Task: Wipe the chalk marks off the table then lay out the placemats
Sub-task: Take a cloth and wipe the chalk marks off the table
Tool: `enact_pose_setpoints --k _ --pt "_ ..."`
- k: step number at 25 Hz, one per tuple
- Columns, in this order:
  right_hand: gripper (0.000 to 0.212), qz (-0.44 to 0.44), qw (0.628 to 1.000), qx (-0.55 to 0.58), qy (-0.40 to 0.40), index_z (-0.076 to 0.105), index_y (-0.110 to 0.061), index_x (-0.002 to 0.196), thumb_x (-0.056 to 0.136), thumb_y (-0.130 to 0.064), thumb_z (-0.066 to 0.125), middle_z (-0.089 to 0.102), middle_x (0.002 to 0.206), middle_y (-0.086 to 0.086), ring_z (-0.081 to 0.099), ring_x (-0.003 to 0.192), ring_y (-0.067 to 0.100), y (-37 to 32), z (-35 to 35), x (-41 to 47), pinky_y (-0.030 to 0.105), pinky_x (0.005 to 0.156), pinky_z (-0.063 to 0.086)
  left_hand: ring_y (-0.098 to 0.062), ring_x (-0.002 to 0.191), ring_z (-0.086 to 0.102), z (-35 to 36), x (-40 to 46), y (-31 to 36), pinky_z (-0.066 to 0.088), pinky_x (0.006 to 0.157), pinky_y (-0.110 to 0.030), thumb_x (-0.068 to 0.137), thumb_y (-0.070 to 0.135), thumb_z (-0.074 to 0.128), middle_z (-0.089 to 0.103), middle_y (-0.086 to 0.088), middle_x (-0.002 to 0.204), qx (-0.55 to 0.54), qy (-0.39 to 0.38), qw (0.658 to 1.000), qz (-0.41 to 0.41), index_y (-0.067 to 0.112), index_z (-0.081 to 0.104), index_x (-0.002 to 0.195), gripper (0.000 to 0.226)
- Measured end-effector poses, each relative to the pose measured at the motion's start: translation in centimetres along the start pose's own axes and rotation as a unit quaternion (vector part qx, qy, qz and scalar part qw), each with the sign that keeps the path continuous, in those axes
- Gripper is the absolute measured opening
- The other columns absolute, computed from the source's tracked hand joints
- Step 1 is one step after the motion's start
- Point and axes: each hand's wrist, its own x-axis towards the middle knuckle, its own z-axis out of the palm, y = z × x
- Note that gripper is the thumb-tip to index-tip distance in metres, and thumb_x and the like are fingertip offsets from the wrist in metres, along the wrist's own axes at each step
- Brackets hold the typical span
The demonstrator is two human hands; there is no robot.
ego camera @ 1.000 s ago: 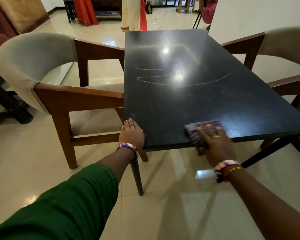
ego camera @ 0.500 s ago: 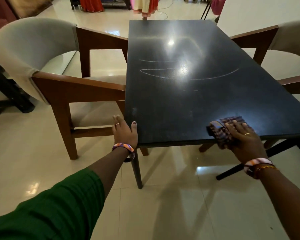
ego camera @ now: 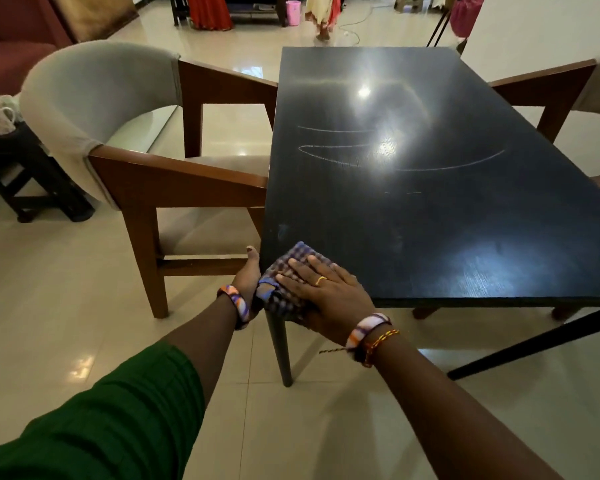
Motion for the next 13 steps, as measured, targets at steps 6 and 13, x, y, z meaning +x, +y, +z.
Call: enact_pose_setpoints --k 6,13 --pt "0.060 0.284 0.957 0.049 0.021 0.015 -0.036 0.147 0.092 -0.055 0.029 0.007 0.159 -0.003 0.006 0.146 0.022 13.3 -2.4 -4.9 0.049 0.116 0.015 -0.031 0.118 0.050 1.3 -0.4 0.8 0.038 0.102 -0.038 0.095 0.056 0.010 0.052 -0.017 0.129 0.218 0.091 0.968 0.090 0.004 0.039 0.135 0.072" --pt "0.058 0.286 0.958 0.024 -0.003 0.002 -0.036 0.148 0.097 -0.046 0.027 -0.003 0.160 0.000 -0.003 0.146 0.029 7.4 -1.9 0.4 0.050 0.118 0.004 -0.028 0.101 0.052 1.4 0.4 0.7 0.039 0.091 -0.036 0.097 0.052 0.009 0.055 -0.016 0.110 0.238 0.119 0.959 0.095 0.001 0.045 0.127 0.069"
